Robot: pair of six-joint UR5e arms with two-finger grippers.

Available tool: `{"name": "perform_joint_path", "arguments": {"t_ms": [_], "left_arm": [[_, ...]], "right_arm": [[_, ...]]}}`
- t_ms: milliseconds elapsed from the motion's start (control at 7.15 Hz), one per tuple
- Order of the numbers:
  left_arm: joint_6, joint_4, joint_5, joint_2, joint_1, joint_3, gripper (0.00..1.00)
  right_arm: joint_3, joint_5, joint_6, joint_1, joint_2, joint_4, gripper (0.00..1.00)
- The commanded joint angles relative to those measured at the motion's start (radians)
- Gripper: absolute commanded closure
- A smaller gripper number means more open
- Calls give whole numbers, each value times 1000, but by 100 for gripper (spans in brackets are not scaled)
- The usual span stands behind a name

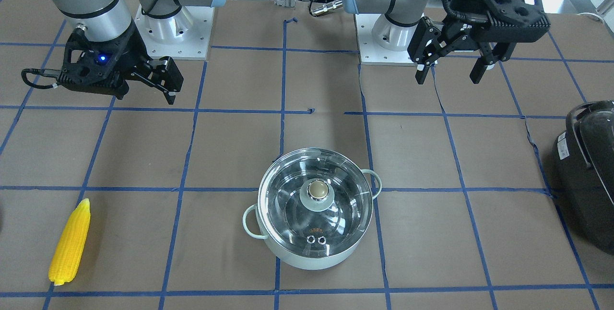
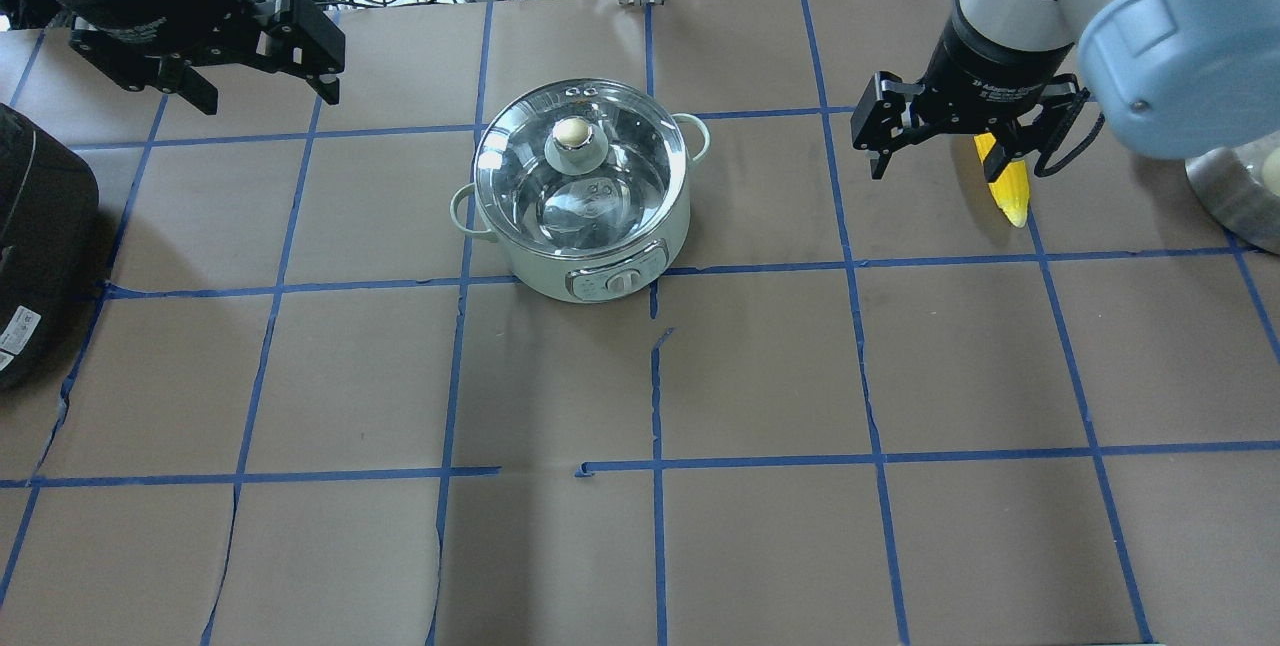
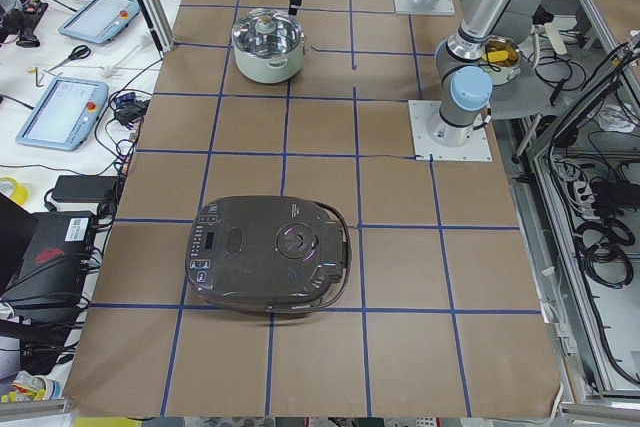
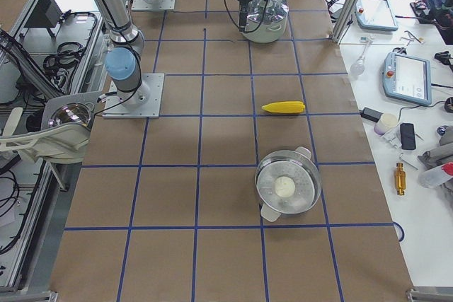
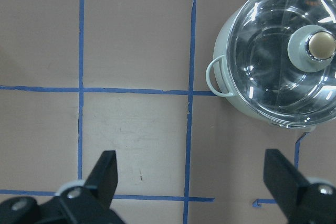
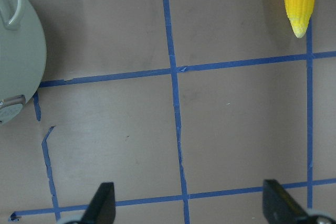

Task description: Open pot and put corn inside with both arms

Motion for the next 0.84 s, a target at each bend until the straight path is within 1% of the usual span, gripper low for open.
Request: {"name": "perform_joint_path", "arguments": {"t_ms": [0,699], "left_arm": [[0,-2,4,1,2,-6,0],[0,4,3,-14,1,-7,0]], "right_arm": [[0,-2,0,0,0,0,0],[0,-3,-8,-2,2,0,0]]}}
